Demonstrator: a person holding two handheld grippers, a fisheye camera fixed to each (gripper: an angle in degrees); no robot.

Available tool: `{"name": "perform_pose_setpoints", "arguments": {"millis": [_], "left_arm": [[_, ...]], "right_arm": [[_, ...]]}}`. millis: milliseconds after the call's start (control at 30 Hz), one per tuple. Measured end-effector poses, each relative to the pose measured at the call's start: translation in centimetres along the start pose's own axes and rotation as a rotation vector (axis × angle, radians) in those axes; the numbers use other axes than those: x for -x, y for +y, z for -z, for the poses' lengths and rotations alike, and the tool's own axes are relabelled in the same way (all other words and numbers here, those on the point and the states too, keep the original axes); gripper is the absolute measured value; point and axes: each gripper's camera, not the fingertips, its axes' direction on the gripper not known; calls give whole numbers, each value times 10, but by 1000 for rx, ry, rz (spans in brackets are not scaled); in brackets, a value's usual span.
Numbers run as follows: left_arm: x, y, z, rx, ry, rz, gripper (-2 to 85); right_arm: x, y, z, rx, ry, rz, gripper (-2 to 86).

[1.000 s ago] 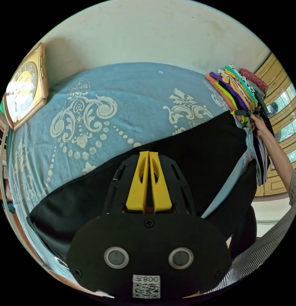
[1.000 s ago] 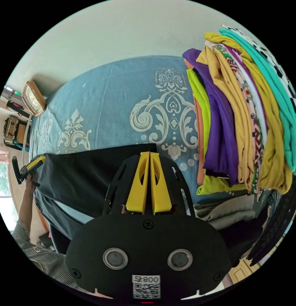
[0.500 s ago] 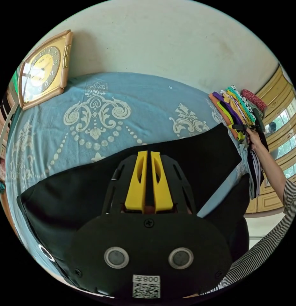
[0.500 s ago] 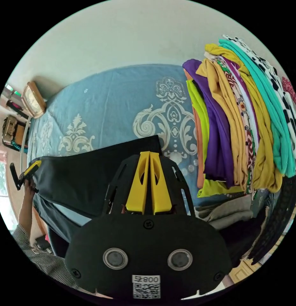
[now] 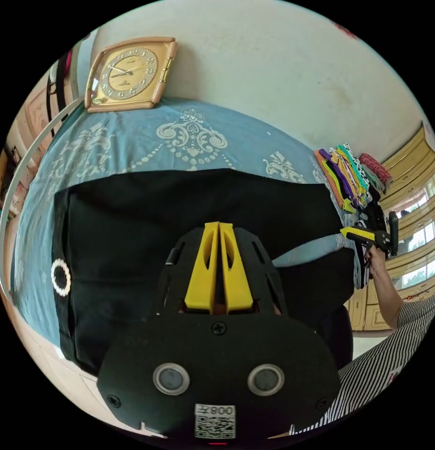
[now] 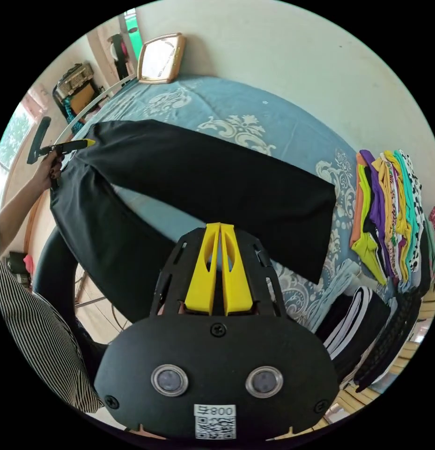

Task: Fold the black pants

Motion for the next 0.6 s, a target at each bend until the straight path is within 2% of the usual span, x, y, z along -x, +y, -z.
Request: {"name": "perform_pose_setpoints", "arguments": {"millis": [133, 233, 267, 300, 367, 467, 600], "left_arm": [[38, 85, 10, 39, -43, 140, 2], [65, 125, -14, 190, -141, 200, 2], [73, 135, -21, 210, -126, 189, 2], [77, 139, -20, 192, -123, 189, 2], [89, 153, -10, 175, -90, 244, 2], [98, 183, 18, 63, -44, 240, 4], [135, 242, 41, -4, -42, 330, 11]], "right_arm": [[75, 38, -19, 101, 53, 0, 1], [114, 49, -56, 245, 30, 15, -1], [119, 51, -56, 198, 52, 5, -1], [128, 54, -57, 142, 98, 12, -1], [135, 51, -61, 149, 103, -8, 0], [140, 40, -64, 244, 35, -68, 1], [162, 43, -49, 193, -55, -105, 1]]}}
